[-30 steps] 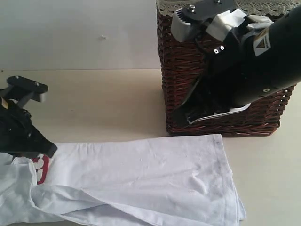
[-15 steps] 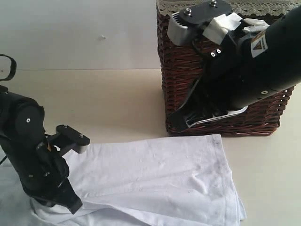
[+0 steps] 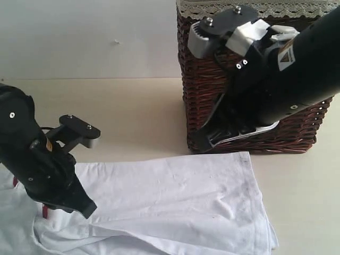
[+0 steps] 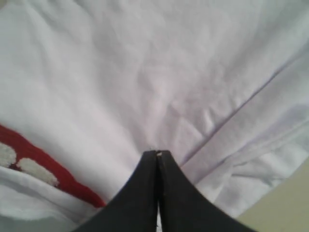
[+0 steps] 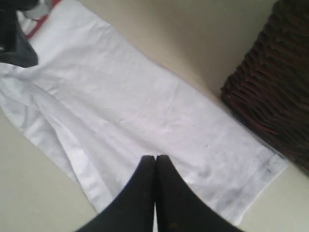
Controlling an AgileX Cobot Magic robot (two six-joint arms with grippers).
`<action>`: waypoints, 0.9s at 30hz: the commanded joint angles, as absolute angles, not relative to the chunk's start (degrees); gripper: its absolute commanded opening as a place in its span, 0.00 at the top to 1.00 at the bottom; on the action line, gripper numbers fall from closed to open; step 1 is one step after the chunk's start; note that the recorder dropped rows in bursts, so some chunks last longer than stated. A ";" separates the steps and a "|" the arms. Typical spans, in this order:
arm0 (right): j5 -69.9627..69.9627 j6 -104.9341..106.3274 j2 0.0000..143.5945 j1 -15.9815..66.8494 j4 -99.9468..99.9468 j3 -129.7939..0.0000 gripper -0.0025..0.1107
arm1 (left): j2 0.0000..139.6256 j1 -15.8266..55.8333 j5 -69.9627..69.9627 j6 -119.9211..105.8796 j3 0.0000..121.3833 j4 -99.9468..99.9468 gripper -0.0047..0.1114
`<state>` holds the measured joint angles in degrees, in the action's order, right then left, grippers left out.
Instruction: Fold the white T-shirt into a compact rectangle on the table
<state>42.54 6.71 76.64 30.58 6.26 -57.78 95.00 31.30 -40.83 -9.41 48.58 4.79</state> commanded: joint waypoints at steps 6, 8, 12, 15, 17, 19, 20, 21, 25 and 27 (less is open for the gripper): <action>43.05 0.00 90.78 30.70 -1.09 -57.23 0.98 | 92.02 28.71 -40.59 -5.57 49.03 0.00 0.96; 42.02 0.00 93.06 30.70 -1.09 -56.66 0.98 | 91.05 26.73 -40.28 -3.73 49.03 -0.62 0.96; 37.65 0.00 97.89 30.70 0.36 -53.99 0.98 | 90.27 23.02 -40.00 -2.76 49.03 -0.62 0.96; 35.63 0.00 101.02 30.70 0.49 -51.59 0.98 | 90.27 21.38 -38.69 -2.48 49.03 -0.62 0.96; 34.54 0.00 102.59 30.70 0.49 -50.43 0.98 | 90.27 20.73 -37.70 -1.77 49.03 -0.62 0.96; 34.16 0.00 104.07 30.70 0.49 -50.04 0.98 | 90.27 20.47 -37.01 -0.63 49.03 -0.62 0.96; 34.26 0.00 104.86 30.70 0.49 -50.04 0.98 | 90.27 20.47 -37.04 -0.61 49.26 -0.62 0.96; 34.26 0.00 105.50 30.70 0.49 -50.04 0.98 | 90.27 20.47 -37.04 -0.61 49.51 -0.62 0.96; 34.16 -0.33 106.20 30.70 0.49 -50.04 0.98 | 89.17 20.47 -36.84 2.43 49.64 -1.99 0.96; 34.49 0.00 105.95 30.70 0.49 -50.17 0.98 | 88.15 20.47 -36.84 4.14 49.64 -3.97 0.96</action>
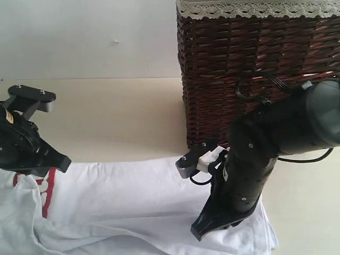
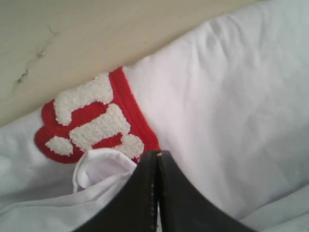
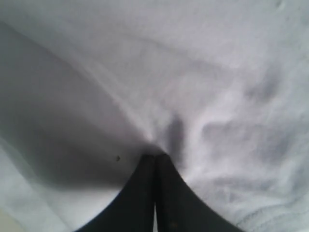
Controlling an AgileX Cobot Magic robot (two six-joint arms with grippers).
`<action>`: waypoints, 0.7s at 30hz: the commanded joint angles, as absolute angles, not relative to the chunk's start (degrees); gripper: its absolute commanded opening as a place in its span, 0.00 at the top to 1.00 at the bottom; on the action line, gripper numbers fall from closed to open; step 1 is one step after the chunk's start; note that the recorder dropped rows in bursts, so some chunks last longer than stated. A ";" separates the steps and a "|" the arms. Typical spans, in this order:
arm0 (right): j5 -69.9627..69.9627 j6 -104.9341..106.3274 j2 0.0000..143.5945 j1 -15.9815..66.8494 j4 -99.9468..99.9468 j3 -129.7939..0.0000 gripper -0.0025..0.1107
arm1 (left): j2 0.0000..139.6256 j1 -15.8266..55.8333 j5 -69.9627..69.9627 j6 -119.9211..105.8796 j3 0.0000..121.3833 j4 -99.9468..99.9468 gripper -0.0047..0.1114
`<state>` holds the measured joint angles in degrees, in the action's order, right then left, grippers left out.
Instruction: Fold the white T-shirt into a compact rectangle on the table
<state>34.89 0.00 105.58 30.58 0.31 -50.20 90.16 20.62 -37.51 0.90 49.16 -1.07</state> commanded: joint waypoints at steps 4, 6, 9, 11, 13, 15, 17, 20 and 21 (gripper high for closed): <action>34.48 0.00 103.34 30.70 0.49 -50.17 0.98 | 86.24 20.05 -36.95 9.24 49.64 -8.60 0.96; 34.48 0.00 101.48 30.70 0.49 -50.17 0.98 | 85.71 18.72 -36.95 12.80 49.64 -9.95 0.96; 34.38 0.00 97.75 30.70 0.64 -50.17 0.98 | 85.37 14.75 -37.40 16.39 49.51 -10.51 0.96; 34.38 0.00 95.27 30.70 1.52 -50.17 0.98 | 85.37 12.39 -38.17 16.56 49.51 -10.51 0.96; 34.97 0.00 92.26 30.70 3.22 -50.40 0.98 | 85.37 8.98 -38.57 16.56 49.51 -10.95 0.96; 38.33 3.12 89.65 30.70 7.04 -51.76 0.98 | 85.37 4.88 -38.13 16.83 49.51 -11.41 0.95; 43.41 8.86 87.12 30.70 12.47 -54.13 0.95 | 85.50 1.07 -37.27 16.83 49.51 -11.57 0.90; 51.22 12.86 84.01 30.70 16.45 -57.80 0.87 | 86.87 -3.86 -36.98 16.83 49.51 -11.46 0.72; 53.36 12.86 82.89 30.70 16.45 -59.02 0.84 | 87.81 -5.35 -37.19 16.83 49.51 -11.46 0.63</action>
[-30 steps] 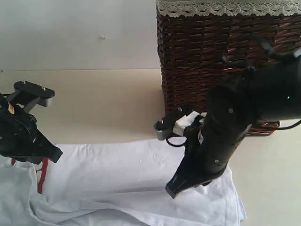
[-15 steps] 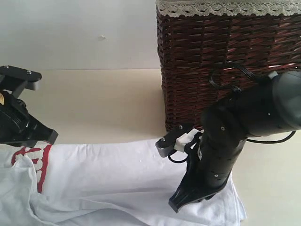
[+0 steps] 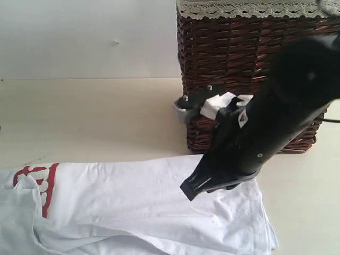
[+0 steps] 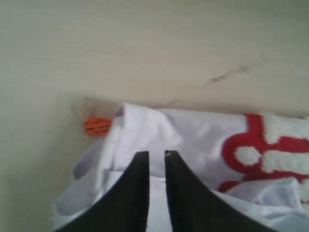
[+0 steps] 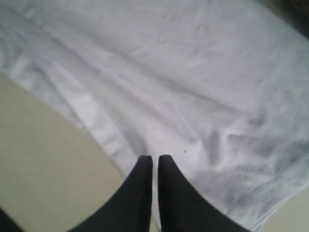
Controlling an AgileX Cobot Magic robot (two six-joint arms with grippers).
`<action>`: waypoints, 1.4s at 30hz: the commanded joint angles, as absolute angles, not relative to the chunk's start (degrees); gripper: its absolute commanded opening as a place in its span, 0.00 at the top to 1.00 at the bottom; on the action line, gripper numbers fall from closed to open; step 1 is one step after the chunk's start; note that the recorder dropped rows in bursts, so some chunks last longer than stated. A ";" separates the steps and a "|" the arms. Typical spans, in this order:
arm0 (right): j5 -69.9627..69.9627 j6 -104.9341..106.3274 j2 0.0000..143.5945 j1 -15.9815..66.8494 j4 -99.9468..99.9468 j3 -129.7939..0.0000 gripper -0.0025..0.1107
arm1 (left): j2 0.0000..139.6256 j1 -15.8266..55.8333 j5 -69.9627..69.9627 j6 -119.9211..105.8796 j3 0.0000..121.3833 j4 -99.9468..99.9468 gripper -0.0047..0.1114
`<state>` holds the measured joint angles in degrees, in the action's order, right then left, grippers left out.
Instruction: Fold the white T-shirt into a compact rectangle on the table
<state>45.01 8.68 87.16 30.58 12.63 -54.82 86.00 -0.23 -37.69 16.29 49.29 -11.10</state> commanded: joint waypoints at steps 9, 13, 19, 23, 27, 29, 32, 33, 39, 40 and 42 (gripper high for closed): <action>58.78 13.47 70.68 30.70 16.32 -61.51 0.62 | 96.62 -11.01 -37.15 15.27 49.51 -11.22 0.37; 58.57 13.47 65.92 30.70 16.32 -60.96 0.59 | 98.44 -12.92 -37.40 13.05 49.51 -7.69 0.37; 57.62 13.47 62.28 30.70 16.32 -59.21 0.59 | 98.55 -18.41 -39.77 7.88 49.51 -4.03 0.37; 57.31 13.47 61.97 30.70 16.47 -58.96 0.59 | 98.55 -21.09 -40.19 1.67 49.51 2.39 0.37; 57.31 13.47 61.97 30.70 16.55 -58.96 0.59 | 98.67 -21.21 -41.36 -12.72 49.29 14.88 0.37; 57.31 13.47 61.97 30.70 16.55 -58.96 0.59 | 98.79 -21.21 -41.37 -16.01 48.43 17.89 0.37; 57.31 13.47 61.97 30.70 16.55 -58.96 0.59 | 100.04 -21.21 -41.65 -16.21 47.84 17.47 0.37; 57.31 13.47 61.97 30.70 16.55 -58.96 0.59 | 100.73 -21.21 -41.65 -15.77 47.68 16.95 0.37; 57.10 13.47 61.97 30.70 16.52 -58.53 0.59 | 104.98 -21.21 -41.29 -16.20 47.29 16.75 0.37; 57.10 13.47 61.97 30.70 16.52 -58.53 0.59 | 105.47 -21.21 -41.03 -16.20 47.29 16.75 0.37; 56.98 13.47 61.97 30.70 16.52 -58.55 0.59 | 105.90 -21.21 -40.70 -16.20 47.66 16.75 0.38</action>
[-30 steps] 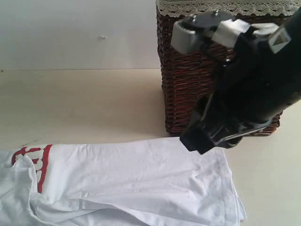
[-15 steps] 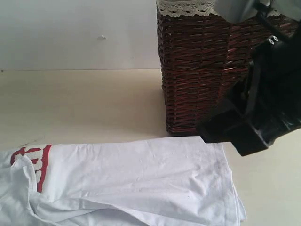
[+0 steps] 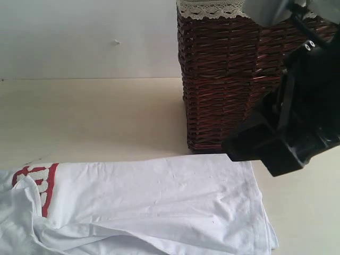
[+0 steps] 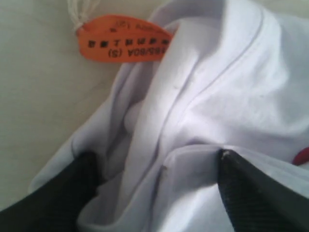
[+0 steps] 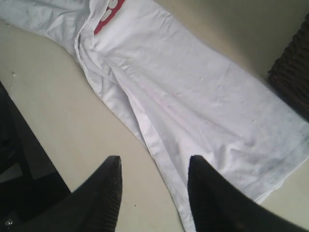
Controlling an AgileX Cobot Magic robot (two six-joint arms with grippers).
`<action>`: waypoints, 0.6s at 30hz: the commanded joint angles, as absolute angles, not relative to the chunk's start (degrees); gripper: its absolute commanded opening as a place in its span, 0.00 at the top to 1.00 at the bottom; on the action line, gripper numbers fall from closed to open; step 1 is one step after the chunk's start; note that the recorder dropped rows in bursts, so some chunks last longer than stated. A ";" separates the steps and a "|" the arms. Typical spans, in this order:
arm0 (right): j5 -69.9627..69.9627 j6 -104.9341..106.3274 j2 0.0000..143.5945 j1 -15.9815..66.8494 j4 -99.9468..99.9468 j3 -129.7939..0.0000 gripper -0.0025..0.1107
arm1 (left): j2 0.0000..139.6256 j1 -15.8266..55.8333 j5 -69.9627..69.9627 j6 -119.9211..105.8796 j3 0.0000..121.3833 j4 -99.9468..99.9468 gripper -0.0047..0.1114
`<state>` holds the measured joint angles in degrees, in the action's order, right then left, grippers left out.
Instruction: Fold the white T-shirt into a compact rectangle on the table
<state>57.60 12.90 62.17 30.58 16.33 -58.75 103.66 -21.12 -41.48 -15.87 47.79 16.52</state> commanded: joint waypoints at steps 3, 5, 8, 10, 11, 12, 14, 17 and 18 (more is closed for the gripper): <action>56.98 13.47 61.97 30.70 16.52 -58.55 0.59 | 106.03 -21.21 -40.94 -16.20 48.21 16.29 0.56; 56.98 13.47 61.97 30.70 16.52 -58.55 0.59 | 106.03 -21.21 -41.54 -16.20 48.32 15.55 0.76; 56.98 13.47 61.97 30.70 16.52 -58.55 0.60 | 106.03 -21.21 -42.38 -16.39 48.57 15.29 0.95; 56.98 13.47 61.97 30.70 16.52 -58.55 0.60 | 106.03 -21.21 -43.77 -16.27 49.69 16.11 0.95; 56.98 13.47 61.97 30.70 16.52 -58.55 0.60 | 105.92 -21.21 -44.85 -16.27 50.43 17.48 0.96; 56.98 13.47 61.97 30.70 16.52 -58.55 0.60 | 105.92 -21.21 -45.61 -16.27 51.05 18.68 0.96; 56.98 13.47 61.97 30.70 16.52 -58.55 0.60 | 105.69 -20.57 -47.40 -16.51 52.21 20.23 0.96; 56.98 13.47 61.97 30.70 16.52 -58.55 0.60 | 105.05 -18.30 -48.00 -16.51 53.27 20.23 0.96; 56.98 13.47 61.97 30.70 16.52 -58.55 0.60 | 104.67 -17.61 -48.00 -16.51 53.52 20.23 0.96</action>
<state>57.55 12.90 62.17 30.58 16.44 -58.61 105.67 -19.57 -47.00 -16.19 52.55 18.63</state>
